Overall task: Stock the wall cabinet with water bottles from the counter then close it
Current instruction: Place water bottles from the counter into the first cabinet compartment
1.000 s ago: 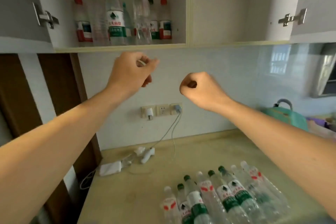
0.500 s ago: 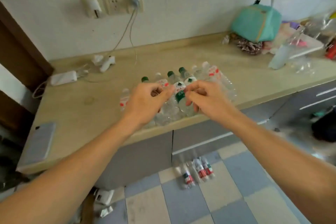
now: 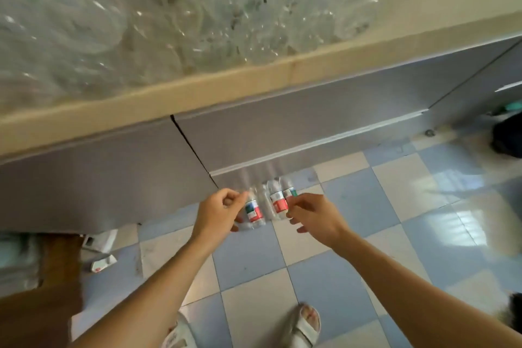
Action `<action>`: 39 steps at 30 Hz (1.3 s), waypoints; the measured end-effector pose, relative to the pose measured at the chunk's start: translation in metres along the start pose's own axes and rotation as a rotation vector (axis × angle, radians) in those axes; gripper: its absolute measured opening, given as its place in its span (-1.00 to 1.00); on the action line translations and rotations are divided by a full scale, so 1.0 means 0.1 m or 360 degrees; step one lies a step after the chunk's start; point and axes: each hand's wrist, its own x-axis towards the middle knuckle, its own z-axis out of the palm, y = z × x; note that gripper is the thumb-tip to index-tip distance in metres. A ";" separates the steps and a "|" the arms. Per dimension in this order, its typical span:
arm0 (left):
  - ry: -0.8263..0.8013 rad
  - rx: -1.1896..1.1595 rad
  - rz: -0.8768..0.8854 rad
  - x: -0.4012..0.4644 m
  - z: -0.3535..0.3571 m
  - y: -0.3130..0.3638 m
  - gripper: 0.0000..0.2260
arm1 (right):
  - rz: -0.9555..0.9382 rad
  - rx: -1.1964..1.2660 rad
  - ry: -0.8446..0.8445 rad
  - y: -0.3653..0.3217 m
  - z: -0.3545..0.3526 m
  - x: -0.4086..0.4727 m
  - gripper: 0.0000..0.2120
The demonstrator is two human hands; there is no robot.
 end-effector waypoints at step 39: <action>-0.0086 -0.0143 -0.0549 2.77 1.96 -4.55 -0.18 | -0.0496 -0.0587 -0.0052 3.56 2.62 3.59 -0.50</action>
